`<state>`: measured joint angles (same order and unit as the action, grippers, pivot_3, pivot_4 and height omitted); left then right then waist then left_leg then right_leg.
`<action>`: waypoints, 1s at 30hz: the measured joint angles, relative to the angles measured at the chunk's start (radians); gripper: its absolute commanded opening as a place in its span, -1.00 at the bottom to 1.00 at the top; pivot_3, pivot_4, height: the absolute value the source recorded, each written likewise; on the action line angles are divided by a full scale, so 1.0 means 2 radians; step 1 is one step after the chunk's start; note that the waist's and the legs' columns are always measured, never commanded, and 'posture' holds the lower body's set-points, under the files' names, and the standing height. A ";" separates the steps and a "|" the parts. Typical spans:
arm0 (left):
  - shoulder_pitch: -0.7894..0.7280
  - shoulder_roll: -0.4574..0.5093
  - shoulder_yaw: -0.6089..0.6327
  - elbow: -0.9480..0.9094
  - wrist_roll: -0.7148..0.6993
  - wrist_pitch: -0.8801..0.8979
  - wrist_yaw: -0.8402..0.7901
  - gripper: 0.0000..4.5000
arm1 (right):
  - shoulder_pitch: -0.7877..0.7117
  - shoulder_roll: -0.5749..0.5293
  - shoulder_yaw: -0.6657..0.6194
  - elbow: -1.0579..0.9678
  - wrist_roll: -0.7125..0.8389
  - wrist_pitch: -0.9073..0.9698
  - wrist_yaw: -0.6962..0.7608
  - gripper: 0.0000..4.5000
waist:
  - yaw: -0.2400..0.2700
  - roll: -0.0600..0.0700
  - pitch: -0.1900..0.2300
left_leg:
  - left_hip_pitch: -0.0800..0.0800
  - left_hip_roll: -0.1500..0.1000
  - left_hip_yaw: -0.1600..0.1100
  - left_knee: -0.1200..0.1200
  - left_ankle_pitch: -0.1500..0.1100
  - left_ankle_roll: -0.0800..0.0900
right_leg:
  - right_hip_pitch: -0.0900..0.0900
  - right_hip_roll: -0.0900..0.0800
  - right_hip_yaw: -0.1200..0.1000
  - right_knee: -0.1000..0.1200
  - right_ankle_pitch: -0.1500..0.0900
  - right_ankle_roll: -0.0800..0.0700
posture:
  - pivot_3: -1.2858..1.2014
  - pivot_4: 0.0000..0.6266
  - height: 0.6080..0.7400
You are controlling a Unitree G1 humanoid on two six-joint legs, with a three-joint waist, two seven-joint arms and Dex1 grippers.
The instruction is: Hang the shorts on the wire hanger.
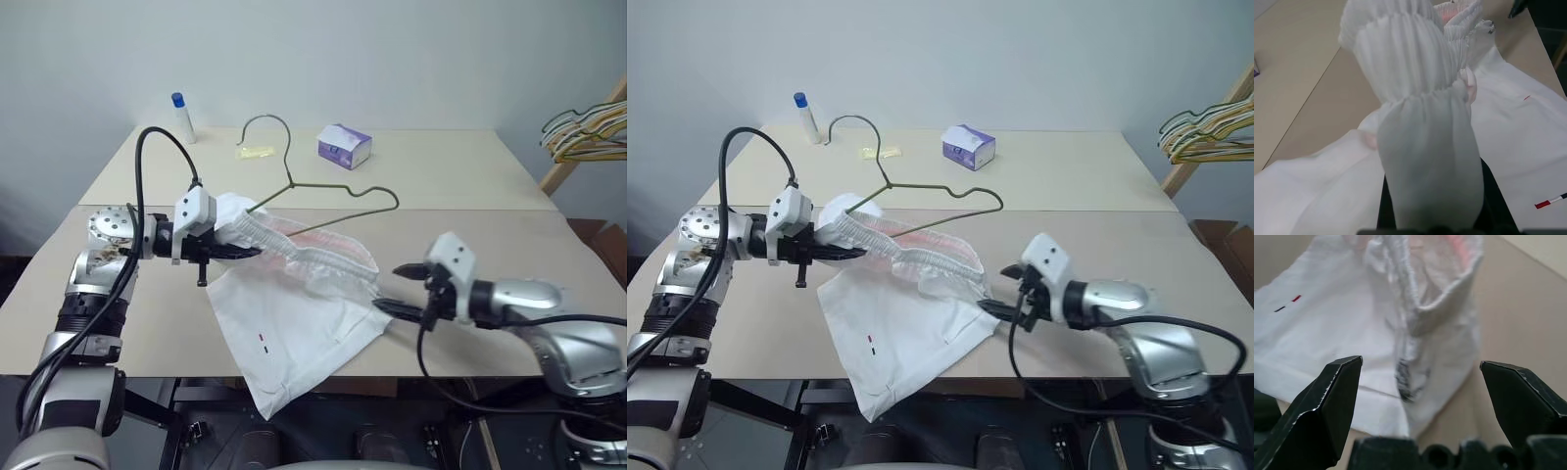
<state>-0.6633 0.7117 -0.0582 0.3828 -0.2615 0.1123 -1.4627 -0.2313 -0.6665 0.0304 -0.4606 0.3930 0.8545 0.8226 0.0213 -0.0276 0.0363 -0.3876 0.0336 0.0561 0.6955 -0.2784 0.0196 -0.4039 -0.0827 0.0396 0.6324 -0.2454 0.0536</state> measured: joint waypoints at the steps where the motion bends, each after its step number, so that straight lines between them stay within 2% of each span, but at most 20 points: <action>1: -0.001 0.000 0.000 0.000 0.000 0.000 -0.001 -0.96 | -0.008 0.011 0.011 0.003 0.000 0.006 -0.011 0.99 | -0.001 0.000 0.000 | 0.000 0.000 0.000 0.000 0.000 0.000 | 0.000 0.000 0.000 0.000 0.000 0.000 | 0.07 -1.00 1.00; 5: -0.007 -0.001 -0.001 0.000 -0.002 0.000 -0.006 -0.96 | -0.035 0.043 0.047 0.030 -0.010 0.018 -0.046 0.60 | -0.004 0.000 0.000 | 0.000 0.000 0.000 0.000 0.000 0.000 | 0.000 0.000 0.000 0.000 0.000 0.000 | 0.08 -1.00 1.00; 13: -0.003 0.005 -0.001 -0.003 -0.009 0.000 -0.031 -0.96 | -0.046 0.061 0.045 0.072 -0.009 0.025 -0.075 -0.69 | -0.005 0.000 0.000 | 0.000 0.000 0.000 0.000 0.000 0.000 | 0.000 0.000 0.000 0.000 0.000 0.000 | 0.08 -1.00 1.00; 15: 0.005 0.012 -0.002 -0.007 -0.009 -0.003 -0.044 -0.96 | -0.046 0.061 0.038 0.077 -0.008 0.025 -0.075 -0.96 | -0.006 0.000 0.000 | 0.000 0.000 0.000 0.000 0.000 0.000 | 0.000 0.000 0.000 0.000 0.000 0.000 | 0.07 -1.00 1.00; 19: 0.016 0.028 -0.007 -0.004 -0.007 -0.025 -0.070 -0.96 | -0.053 0.056 0.019 0.089 0.002 0.025 -0.073 -0.98 | -0.006 0.000 0.000 | 0.000 0.000 0.000 0.000 0.000 0.000 | 0.000 0.000 0.000 0.000 0.000 0.000 | 0.06 -1.00 1.00; 25: -0.002 0.026 -0.015 0.048 0.015 -0.059 -0.058 -0.96 | -0.064 0.023 0.006 0.096 0.005 0.025 -0.066 -0.98 | -0.005 0.000 0.000 | 0.000 0.000 0.000 0.000 0.000 0.000 | 0.000 0.000 0.000 0.000 0.000 0.000 | 0.05 -1.00 1.00; 30: 0.000 0.031 -0.024 0.056 0.015 -0.079 -0.070 -0.96 | -0.064 0.009 -0.013 0.108 0.007 0.025 -0.068 -0.98 | -0.008 0.000 0.000 | 0.000 0.000 0.000 0.000 0.000 0.000 | 0.000 0.000 0.000 0.000 0.000 0.000 | 0.05 -1.00 1.00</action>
<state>-0.6625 0.7738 -0.1071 0.4950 -0.2308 -0.0460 -1.6028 -0.3595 -0.6479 0.0037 -0.2455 0.4069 0.9040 0.6875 0.0060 -0.0276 0.0362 -0.3883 0.0339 0.0559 0.6952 -0.2785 0.0197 -0.4045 -0.0826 0.0396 0.6322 -0.2454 0.0536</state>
